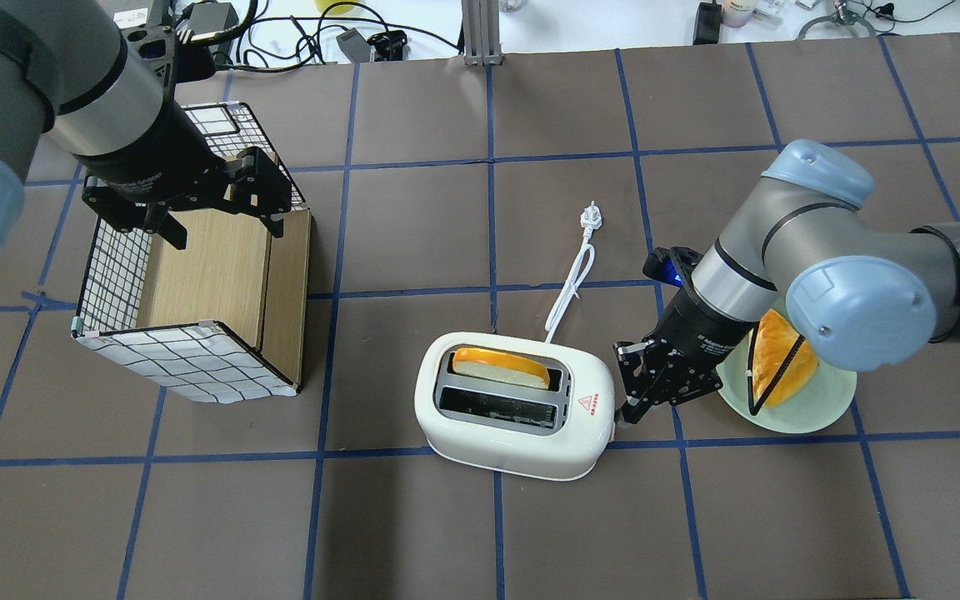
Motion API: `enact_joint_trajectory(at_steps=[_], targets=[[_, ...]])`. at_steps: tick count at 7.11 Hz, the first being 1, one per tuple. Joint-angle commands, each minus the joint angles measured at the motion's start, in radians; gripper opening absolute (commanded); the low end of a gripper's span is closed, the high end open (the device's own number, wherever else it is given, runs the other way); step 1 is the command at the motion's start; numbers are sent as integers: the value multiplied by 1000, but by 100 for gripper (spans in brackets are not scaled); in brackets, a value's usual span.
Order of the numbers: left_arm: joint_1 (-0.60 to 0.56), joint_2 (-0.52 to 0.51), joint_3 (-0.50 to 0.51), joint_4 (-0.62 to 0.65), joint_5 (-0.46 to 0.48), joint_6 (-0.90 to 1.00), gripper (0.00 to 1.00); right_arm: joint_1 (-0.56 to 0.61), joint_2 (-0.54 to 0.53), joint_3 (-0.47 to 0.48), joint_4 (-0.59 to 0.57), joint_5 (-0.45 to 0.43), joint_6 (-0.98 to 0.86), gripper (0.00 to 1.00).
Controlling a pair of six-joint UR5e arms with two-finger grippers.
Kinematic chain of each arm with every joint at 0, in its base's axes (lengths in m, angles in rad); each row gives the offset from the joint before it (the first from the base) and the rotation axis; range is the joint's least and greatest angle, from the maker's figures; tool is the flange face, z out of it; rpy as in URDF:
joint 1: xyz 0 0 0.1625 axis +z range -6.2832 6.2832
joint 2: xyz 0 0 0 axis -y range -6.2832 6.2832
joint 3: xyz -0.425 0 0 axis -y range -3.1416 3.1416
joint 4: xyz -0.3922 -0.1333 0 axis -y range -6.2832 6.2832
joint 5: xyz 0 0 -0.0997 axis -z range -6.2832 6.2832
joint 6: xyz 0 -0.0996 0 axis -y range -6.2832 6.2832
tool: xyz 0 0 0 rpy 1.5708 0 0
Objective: Press toaster with right arm
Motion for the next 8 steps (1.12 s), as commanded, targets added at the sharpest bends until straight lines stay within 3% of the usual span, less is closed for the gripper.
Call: enact_joint_trajectory(at_steps=[1,8], targets=[[0,0,0,0,0,0,100,2,2,7,-10,2,-2,0],[0,0,-1,0,0,0,100,2,46,8,-45,-1,-3,0]])
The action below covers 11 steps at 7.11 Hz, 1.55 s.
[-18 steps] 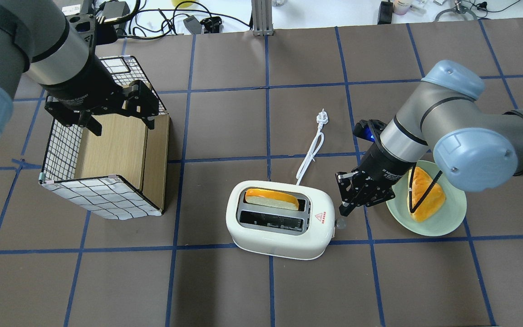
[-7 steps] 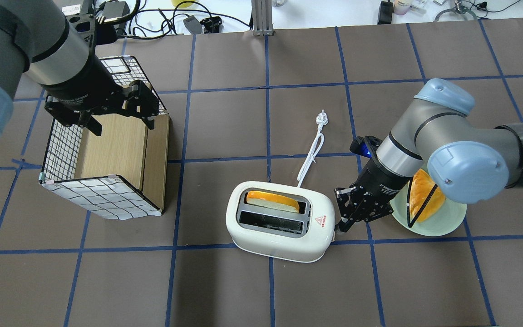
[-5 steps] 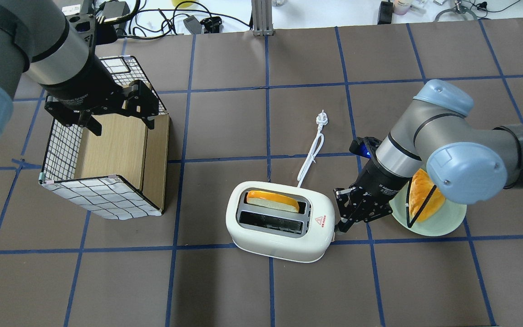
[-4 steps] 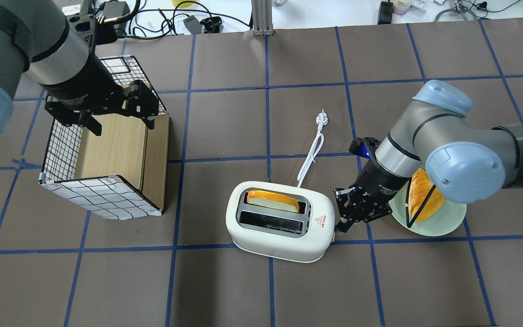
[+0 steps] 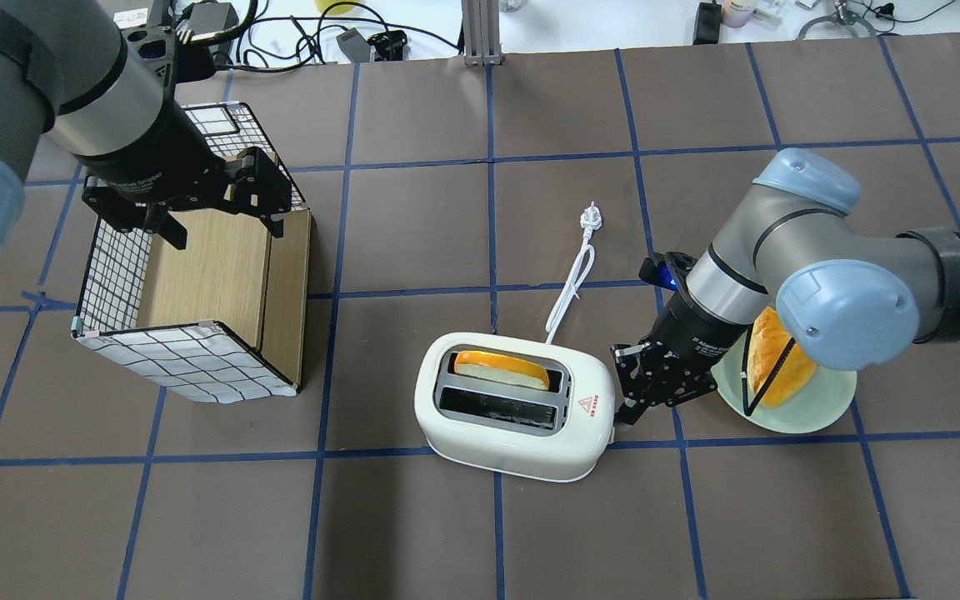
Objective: Press toaster with right arm
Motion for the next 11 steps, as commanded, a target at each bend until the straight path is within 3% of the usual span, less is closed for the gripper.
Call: enact_joint_trajectory(at_steps=[1,5,6,7,8,11], targets=[[0,0,1,0,0,0,100,-1,11,0,-10,-1,0,0],[0,0,1,0,0,0,100,-6,2,-22,2,-42,24,0],[0,0,1,0,0,0,100,-7,-1,-52,8,-97,23,11],[0,0,1,0,0,0,100,-7,-9,-83,10,-129,23,68],[0,0,1,0,0,0,100,-7,-27,-105,17,-157,23,100],[0,0,1,0,0,0,100,-9,-57,-286,144,-275,23,100]])
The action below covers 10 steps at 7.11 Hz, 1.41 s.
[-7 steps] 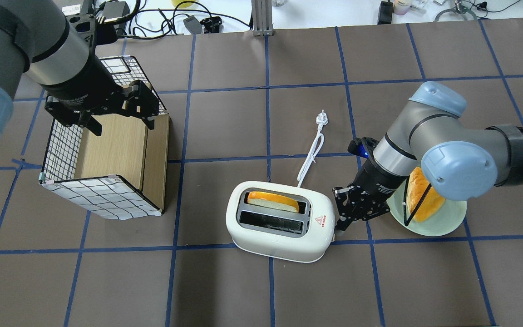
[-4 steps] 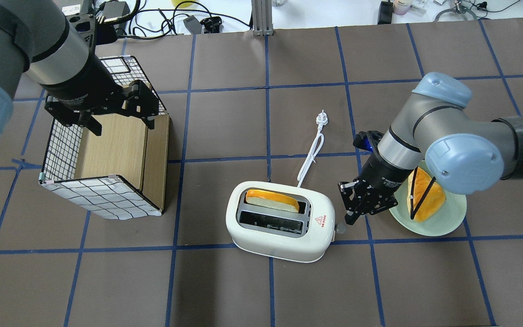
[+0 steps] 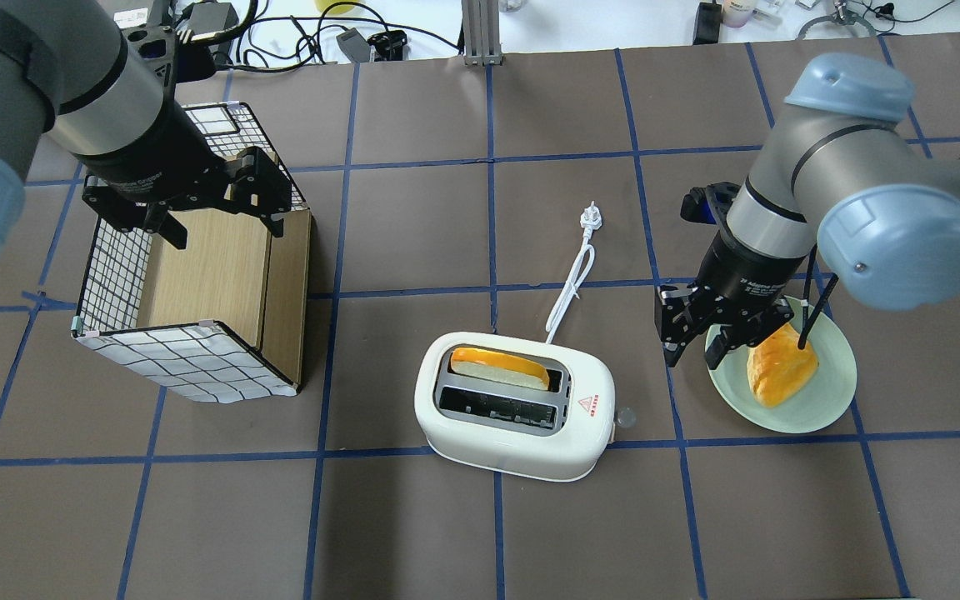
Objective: Press toaster with right arm
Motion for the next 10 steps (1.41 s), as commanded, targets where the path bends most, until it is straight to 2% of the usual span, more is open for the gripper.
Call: enact_joint_trajectory(at_steps=[1,2,4,10], targets=[[0,0,0,0,0,0,100,0,-21,-167,76,-102,1,100],[0,0,0,0,0,0,100,-2,-56,-208,84,-127,-1,100],[0,0,0,0,0,0,100,-2,-118,-218,94,-152,48,100],[0,0,-1,0,0,0,100,0,-137,-239,137,-149,67,100]])
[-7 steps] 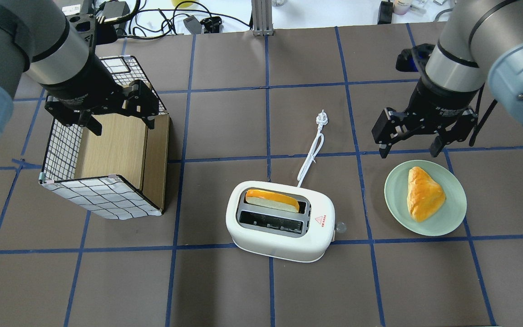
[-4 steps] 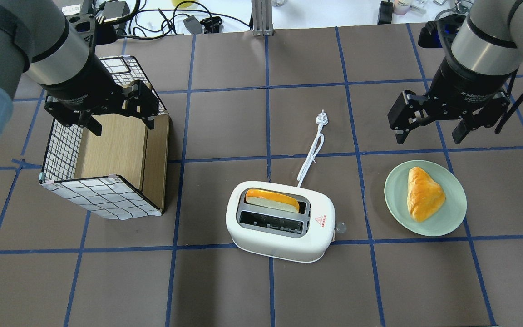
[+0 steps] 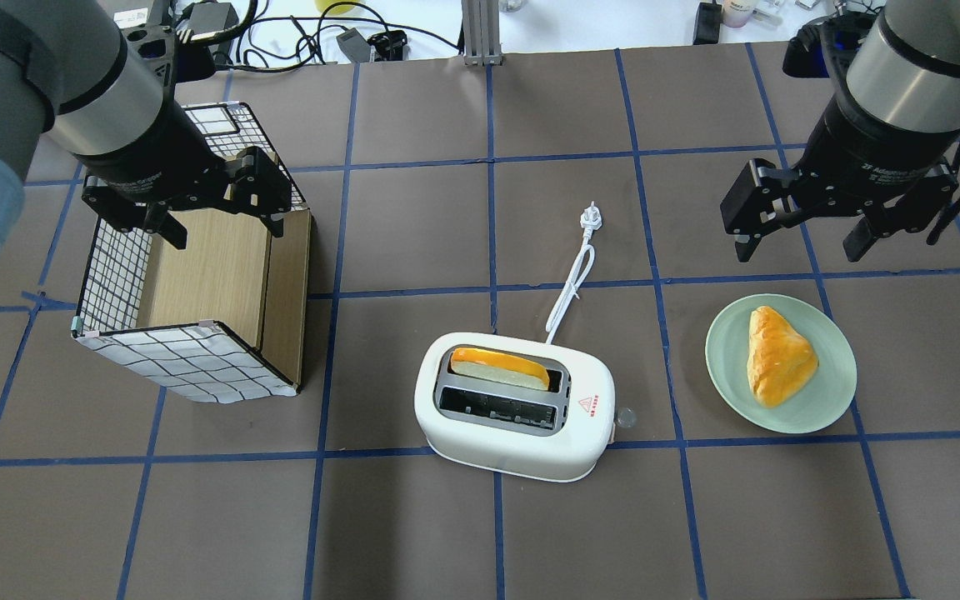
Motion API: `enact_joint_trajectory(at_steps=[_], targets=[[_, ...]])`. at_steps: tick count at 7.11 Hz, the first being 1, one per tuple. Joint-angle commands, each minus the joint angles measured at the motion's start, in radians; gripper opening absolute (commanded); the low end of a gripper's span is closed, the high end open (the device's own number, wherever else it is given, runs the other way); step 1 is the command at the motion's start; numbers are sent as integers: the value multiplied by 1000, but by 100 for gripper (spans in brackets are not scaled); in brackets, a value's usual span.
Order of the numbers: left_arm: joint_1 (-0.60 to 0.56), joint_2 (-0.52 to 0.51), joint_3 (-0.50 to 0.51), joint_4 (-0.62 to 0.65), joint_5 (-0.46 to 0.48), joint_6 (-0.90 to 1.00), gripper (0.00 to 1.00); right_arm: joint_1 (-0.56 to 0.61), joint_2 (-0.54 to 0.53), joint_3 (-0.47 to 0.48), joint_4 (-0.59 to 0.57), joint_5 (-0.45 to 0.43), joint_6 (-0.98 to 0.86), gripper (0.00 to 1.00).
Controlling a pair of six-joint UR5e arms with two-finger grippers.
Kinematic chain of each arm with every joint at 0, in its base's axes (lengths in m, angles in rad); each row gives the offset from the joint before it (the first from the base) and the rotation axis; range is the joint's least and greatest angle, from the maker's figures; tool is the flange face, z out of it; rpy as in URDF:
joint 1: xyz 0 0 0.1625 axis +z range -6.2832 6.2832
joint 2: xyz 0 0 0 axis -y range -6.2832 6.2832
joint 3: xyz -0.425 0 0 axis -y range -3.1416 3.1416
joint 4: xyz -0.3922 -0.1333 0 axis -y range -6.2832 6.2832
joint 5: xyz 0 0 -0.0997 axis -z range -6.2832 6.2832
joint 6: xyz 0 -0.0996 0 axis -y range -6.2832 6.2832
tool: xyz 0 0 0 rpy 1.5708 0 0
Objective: Press toaster with right arm
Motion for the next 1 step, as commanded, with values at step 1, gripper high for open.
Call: enact_joint_trajectory(at_steps=[1], targets=[[0,0,-1,0,0,0,100,0,0,-2,12,1,-1,100]])
